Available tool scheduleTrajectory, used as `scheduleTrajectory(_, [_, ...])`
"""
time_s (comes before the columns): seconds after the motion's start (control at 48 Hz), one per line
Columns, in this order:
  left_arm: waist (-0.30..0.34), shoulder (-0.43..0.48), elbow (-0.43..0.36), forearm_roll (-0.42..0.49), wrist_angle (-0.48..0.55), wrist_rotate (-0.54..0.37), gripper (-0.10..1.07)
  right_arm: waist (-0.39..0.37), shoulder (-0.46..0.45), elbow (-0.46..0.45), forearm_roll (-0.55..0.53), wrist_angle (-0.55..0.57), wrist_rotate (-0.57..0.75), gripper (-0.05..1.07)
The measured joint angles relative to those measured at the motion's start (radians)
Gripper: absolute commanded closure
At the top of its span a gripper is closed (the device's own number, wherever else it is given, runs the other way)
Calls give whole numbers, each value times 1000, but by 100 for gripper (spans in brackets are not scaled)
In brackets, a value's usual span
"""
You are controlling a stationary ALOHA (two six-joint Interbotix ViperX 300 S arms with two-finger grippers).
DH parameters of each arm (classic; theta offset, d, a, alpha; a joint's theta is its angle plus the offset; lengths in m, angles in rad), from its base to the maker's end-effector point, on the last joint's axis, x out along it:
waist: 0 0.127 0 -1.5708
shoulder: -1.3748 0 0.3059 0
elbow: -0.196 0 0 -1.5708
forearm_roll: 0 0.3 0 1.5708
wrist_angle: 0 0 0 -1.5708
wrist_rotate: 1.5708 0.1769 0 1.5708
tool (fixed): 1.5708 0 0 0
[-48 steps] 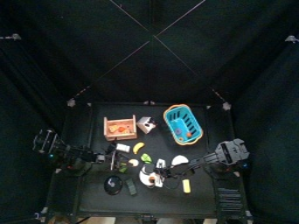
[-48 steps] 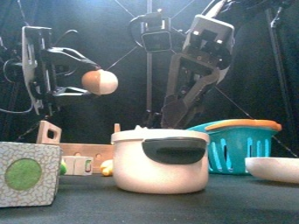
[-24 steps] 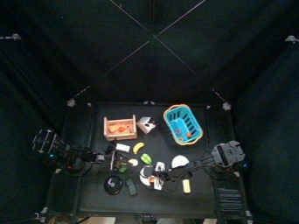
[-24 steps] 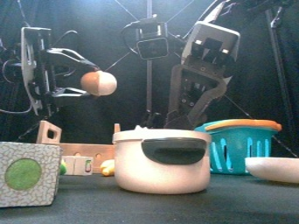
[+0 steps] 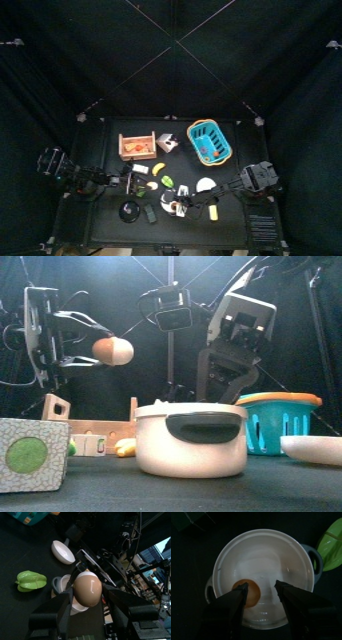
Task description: Drop egg shell in pot
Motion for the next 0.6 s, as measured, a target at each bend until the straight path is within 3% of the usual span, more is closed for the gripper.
scheduleTrajectory(0.396, [0,0,0,0,-2,0,39,-21,34,0,0,2,-5,36])
scheduleTrajectory(0.604, [0,0,0,0,0,0,39,-29,35,0,-11,5,-3,49])
